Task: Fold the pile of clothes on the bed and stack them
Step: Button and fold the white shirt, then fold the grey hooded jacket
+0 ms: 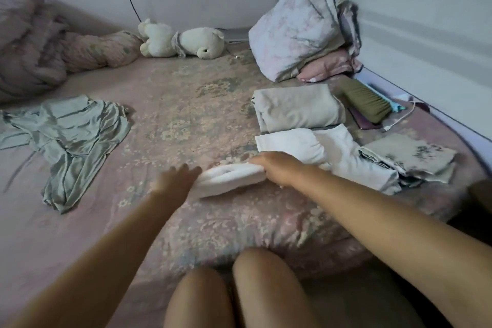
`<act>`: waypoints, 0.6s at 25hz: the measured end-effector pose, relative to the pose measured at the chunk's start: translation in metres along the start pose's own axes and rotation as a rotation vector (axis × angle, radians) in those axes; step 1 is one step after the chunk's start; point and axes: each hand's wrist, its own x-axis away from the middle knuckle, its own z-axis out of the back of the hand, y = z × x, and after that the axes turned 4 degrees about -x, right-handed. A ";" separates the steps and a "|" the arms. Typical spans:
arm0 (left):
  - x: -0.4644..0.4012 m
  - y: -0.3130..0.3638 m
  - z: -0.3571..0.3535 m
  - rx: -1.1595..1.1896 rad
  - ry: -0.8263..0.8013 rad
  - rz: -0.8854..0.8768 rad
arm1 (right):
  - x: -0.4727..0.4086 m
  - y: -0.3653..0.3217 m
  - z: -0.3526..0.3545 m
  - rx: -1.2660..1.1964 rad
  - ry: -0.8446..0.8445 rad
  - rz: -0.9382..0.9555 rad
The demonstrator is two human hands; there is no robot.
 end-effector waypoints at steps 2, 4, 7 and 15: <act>-0.033 0.003 0.047 0.049 0.069 0.026 | 0.010 0.024 0.043 -0.235 0.041 -0.068; -0.063 0.014 0.082 0.107 0.146 0.005 | 0.023 0.052 0.084 -0.303 0.136 -0.130; -0.107 0.040 0.125 0.161 0.212 -0.082 | 0.044 0.096 0.121 -0.248 0.202 -0.190; -0.155 0.107 0.079 0.031 0.651 -0.143 | 0.034 0.190 0.093 0.002 0.481 -0.090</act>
